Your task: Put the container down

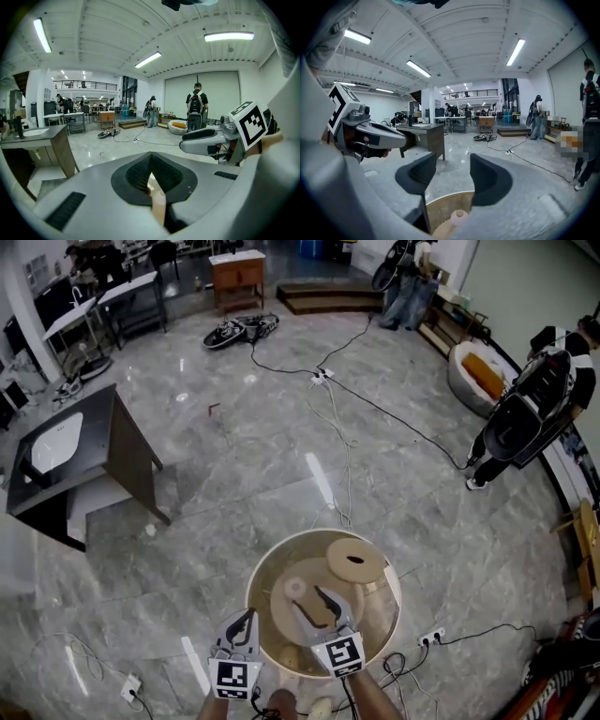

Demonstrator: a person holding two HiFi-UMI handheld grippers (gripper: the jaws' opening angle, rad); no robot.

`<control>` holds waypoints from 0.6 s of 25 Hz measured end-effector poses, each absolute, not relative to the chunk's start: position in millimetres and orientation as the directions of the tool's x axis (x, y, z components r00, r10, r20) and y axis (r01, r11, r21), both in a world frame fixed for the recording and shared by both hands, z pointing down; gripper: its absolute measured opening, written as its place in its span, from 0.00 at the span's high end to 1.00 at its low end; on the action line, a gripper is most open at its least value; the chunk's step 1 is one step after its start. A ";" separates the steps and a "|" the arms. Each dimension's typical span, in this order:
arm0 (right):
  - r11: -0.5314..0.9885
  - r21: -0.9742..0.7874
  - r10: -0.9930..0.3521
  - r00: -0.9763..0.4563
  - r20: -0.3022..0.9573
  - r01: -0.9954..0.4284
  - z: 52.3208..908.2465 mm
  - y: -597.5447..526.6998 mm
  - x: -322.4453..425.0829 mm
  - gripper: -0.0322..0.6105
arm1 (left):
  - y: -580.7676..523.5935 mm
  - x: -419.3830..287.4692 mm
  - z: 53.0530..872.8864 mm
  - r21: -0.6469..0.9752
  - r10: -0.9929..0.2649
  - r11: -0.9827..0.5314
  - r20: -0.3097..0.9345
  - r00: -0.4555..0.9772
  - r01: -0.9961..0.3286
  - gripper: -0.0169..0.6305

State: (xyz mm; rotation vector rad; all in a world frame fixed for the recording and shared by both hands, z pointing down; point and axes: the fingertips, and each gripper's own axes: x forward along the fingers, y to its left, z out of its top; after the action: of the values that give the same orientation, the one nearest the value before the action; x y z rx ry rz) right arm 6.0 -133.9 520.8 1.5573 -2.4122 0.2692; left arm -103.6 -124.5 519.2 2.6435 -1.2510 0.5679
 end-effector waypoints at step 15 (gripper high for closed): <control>0.399 0.023 -0.898 -0.385 0.211 -0.917 405.4 1.0 29.2 0.65 | -4.1 -81.4 399.9 -0.084 -0.762 -0.625 0.285 0.582 -0.777 0.95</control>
State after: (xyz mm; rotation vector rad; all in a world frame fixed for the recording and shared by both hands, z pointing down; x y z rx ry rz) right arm 29.2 1.0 405.4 1.6190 -2.4631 0.1437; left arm -81.4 -4.1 399.9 2.7489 -1.3376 0.4587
